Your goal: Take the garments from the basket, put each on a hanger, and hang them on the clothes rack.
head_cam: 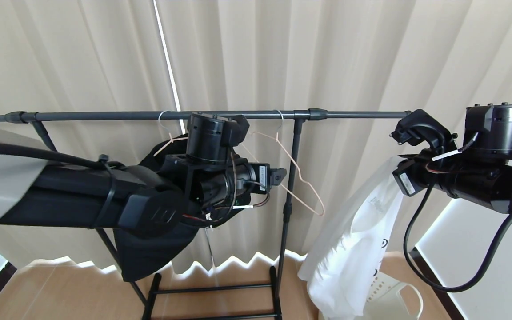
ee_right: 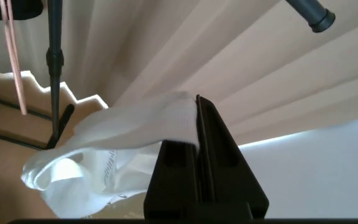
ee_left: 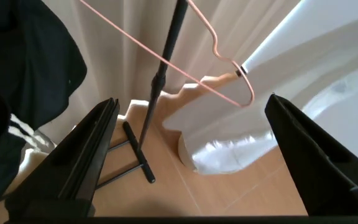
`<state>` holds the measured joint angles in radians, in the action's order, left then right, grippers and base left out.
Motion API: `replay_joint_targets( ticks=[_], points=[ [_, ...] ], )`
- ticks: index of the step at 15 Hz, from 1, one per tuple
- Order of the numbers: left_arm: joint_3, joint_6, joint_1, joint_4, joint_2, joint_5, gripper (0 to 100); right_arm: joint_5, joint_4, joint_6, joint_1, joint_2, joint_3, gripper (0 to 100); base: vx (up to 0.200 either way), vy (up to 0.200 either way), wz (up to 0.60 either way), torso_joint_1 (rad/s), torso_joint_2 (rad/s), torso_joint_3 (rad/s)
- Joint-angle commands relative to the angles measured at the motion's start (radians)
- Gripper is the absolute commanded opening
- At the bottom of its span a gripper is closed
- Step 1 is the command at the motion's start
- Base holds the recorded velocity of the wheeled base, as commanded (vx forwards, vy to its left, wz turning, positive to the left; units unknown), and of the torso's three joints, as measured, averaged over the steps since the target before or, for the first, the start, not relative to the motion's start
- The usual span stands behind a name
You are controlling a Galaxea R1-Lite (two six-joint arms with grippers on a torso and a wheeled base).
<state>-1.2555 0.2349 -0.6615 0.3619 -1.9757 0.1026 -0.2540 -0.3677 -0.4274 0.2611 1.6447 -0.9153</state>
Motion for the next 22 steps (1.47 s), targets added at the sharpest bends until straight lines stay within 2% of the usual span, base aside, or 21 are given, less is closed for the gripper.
replay_joint_targets(
  ticks=[1, 7, 11, 17, 22],
  points=[
    [-0.097, 0.001, 0.003, -0.004, -0.123, 0.003, 100, -0.001, 0.000, -0.002, 0.001, 0.003, -0.002, 0, 0.000, 0.000, 0.00, 0.000, 0.00, 0.000],
    [-0.117, -0.019, -0.007, 0.011, -0.140, 0.006, 100, -0.001, 0.000, -0.002, 0.001, 0.003, -0.010, 0, 0.000, 0.000, 0.00, 0.000, 0.00, 0.000],
    [-0.111, -0.019, -0.007, 0.015, -0.133, 0.025, 100, -0.001, 0.000, -0.002, 0.001, -0.002, -0.007, 0, 0.050, -0.200, 0.00, 0.000, 0.00, 0.004],
    [-0.125, -0.017, 0.003, 0.019, -0.140, 0.034, 100, -0.001, 0.000, -0.002, 0.001, -0.002, -0.005, 0, 0.000, 0.000, 0.00, 0.000, 0.00, 0.000],
    [-0.225, -0.012, 0.016, 0.019, -0.219, 0.149, 100, -0.001, 0.000, -0.002, 0.001, 0.001, -0.005, 0, 0.000, 0.000, 0.00, 0.000, 0.00, 0.000]
  ],
)
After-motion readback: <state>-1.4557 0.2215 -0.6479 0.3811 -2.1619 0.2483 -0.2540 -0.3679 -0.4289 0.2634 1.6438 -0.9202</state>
